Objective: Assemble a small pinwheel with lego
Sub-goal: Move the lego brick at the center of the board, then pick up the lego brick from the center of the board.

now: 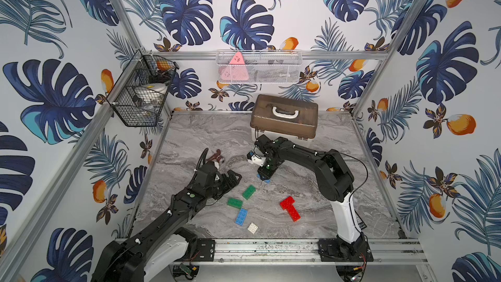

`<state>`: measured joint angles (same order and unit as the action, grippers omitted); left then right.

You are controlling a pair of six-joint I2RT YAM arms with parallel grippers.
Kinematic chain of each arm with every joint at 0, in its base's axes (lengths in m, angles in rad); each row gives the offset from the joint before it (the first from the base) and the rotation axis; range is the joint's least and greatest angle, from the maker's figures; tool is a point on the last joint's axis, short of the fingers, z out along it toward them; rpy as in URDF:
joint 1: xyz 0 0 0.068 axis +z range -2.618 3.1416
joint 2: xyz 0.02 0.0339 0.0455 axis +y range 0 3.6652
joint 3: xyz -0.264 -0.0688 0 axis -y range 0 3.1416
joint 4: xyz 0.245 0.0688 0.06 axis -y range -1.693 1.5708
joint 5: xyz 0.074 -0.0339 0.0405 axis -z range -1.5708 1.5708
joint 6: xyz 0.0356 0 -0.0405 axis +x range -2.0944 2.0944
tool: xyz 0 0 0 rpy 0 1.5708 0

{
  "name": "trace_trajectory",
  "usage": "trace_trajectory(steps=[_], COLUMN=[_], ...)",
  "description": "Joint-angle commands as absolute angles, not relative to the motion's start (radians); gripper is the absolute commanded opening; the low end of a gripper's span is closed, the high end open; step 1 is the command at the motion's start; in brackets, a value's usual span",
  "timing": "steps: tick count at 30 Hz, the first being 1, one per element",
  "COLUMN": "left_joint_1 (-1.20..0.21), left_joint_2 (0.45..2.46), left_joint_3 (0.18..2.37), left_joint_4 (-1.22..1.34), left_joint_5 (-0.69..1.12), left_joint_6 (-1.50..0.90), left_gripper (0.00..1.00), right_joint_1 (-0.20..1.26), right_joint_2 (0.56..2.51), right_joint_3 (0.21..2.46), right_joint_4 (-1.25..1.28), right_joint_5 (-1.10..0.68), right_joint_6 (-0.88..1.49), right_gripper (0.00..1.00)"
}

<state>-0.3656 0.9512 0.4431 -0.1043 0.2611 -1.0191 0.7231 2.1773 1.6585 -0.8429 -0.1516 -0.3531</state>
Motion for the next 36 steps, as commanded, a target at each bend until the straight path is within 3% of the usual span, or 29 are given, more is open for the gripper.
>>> trace_trajectory(steps=[1,6,14,17,18,19,22,26,31,36], left_joint_1=[-0.36,-0.349,-0.308,-0.275,-0.265,-0.256,-0.218,-0.112,0.043,0.27], left_joint_2=[0.946,0.925,0.887,0.846,0.832,0.822,0.806,0.766,0.727,0.786], left_joint_3=[0.441,0.455,0.457,0.462,0.469,0.477,0.505,0.465,0.4,0.345], left_joint_4=[-0.084,-0.141,-0.179,-0.213,-0.234,-0.261,-0.337,-0.295,-0.277,-0.233], left_joint_5=[0.263,0.236,0.25,0.266,0.27,0.274,0.299,0.47,0.596,0.786], left_joint_6=[-1.018,-1.002,-0.999,-1.015,-1.016,-1.013,-0.991,-1.061,-1.103,-1.07], left_gripper=[0.99,0.99,0.99,0.99,0.99,0.99,0.99,0.99,0.99,0.98], right_joint_1=[0.729,0.729,0.729,0.73,0.729,0.729,0.729,0.774,1.043,1.216], right_joint_2=[2.181,2.062,1.822,1.636,1.57,1.511,1.426,1.483,1.548,1.636], right_joint_3=[1.659,1.601,1.5,1.338,1.255,1.172,1.078,1.202,1.184,1.143], right_joint_4=[-0.807,-0.715,-0.629,-0.424,-0.311,-0.187,-0.101,-0.325,-0.44,-0.417], right_joint_5=[-0.131,-0.107,-0.13,-0.193,-0.214,-0.205,-0.321,-0.462,-0.218,-0.098], right_joint_6=[-0.356,-0.345,-0.329,-0.298,-0.285,-0.269,-0.291,-0.407,-0.725,-0.84], right_gripper=[0.46,0.62,0.74,0.85,0.96,1.0,1.0,1.0,1.0,0.99])
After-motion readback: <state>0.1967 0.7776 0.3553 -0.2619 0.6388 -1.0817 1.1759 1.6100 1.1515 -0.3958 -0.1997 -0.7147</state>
